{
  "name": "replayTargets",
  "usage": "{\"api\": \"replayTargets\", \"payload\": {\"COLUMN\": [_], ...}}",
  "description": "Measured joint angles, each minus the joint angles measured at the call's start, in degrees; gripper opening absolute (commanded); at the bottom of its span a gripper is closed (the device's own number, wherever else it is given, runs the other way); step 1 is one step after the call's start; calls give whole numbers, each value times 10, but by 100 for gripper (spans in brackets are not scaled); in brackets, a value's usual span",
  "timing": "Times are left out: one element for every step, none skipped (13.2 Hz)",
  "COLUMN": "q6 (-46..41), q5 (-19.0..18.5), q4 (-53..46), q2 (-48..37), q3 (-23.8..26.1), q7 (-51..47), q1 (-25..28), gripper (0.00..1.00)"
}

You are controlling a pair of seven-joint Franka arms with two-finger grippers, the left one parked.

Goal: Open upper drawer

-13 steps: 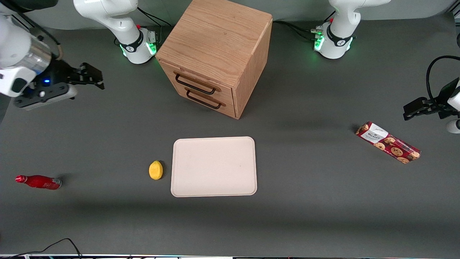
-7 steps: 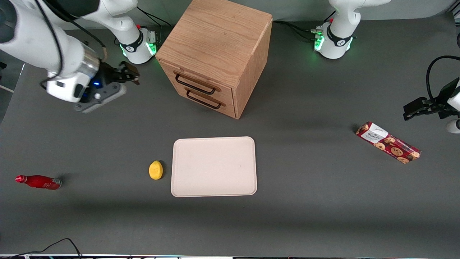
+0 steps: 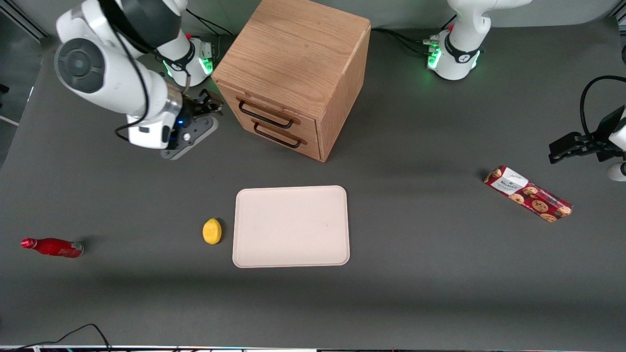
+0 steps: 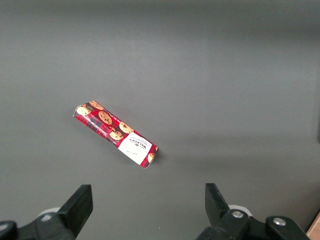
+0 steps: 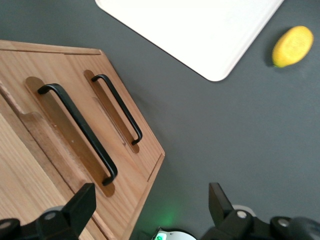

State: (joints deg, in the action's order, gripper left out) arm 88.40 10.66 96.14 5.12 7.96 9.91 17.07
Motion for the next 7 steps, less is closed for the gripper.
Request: {"api": "replayTargets", "payload": {"q6": [6, 10, 13, 17, 24, 32, 37], "q5": [6, 11, 14, 15, 16, 17, 17], "q4": [2, 4, 6, 9, 14, 22, 26], "q2": [3, 7, 13, 21, 27, 32, 38], "q3": [1, 2, 3, 6, 12, 20, 27], "q7": [0, 0, 0, 0, 0, 0, 0], "q1": [7, 14, 21, 25, 26, 27, 27], "gripper": [100, 100, 100, 100, 100, 100, 100]}}
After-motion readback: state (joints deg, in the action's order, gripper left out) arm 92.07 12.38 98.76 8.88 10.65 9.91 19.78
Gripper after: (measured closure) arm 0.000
